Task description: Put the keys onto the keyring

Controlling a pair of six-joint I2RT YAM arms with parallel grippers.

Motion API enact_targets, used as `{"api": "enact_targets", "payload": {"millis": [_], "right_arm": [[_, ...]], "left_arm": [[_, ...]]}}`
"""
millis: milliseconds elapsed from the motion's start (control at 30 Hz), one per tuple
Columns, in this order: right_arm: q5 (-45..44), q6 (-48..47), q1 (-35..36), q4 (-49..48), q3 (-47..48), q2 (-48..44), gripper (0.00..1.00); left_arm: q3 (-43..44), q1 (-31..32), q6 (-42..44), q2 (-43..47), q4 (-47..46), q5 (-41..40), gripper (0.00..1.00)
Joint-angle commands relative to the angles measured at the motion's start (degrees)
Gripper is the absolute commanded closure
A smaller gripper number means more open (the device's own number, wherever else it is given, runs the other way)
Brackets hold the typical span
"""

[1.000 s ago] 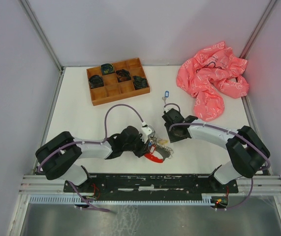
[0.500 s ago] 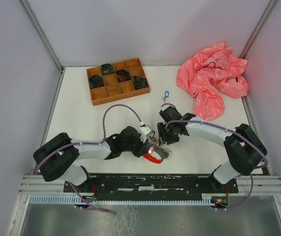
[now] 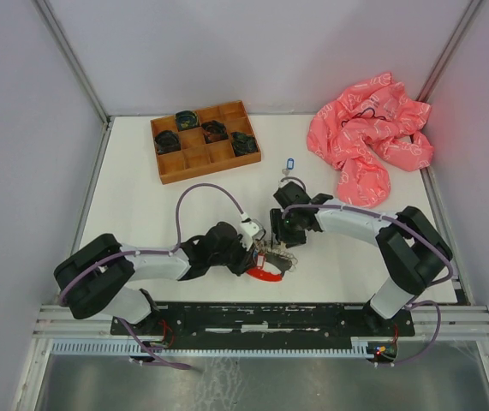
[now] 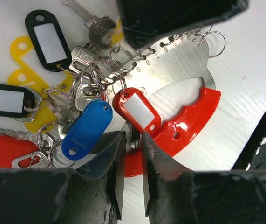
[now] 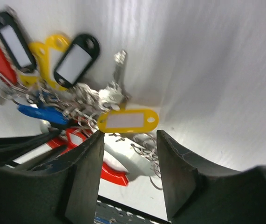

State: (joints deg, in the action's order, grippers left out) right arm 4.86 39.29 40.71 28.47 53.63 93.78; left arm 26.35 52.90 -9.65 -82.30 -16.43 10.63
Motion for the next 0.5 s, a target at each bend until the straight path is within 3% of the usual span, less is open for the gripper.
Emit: {"api": "enact_targets", "payload": {"millis": [0, 333, 467], "right_arm": [[-0.18, -0.66, -0.41, -4.10, 5.34, 1.84, 0.43], [-0.49, -2.47, -0.10, -1.52, 7.99, 5.68, 0.41], [-6.89, -3.49, 1.28, 1.58, 9.26, 6.59, 0.40]], "left_arm": [[-1.31, 0.18, -0.91, 0.96, 2.01, 0.09, 0.74], [-1.46, 0.18, -0.81, 1.07, 2.17, 0.09, 0.74], [-1.68, 0.18, -1.07, 1.48, 2.19, -0.13, 0.74]]}}
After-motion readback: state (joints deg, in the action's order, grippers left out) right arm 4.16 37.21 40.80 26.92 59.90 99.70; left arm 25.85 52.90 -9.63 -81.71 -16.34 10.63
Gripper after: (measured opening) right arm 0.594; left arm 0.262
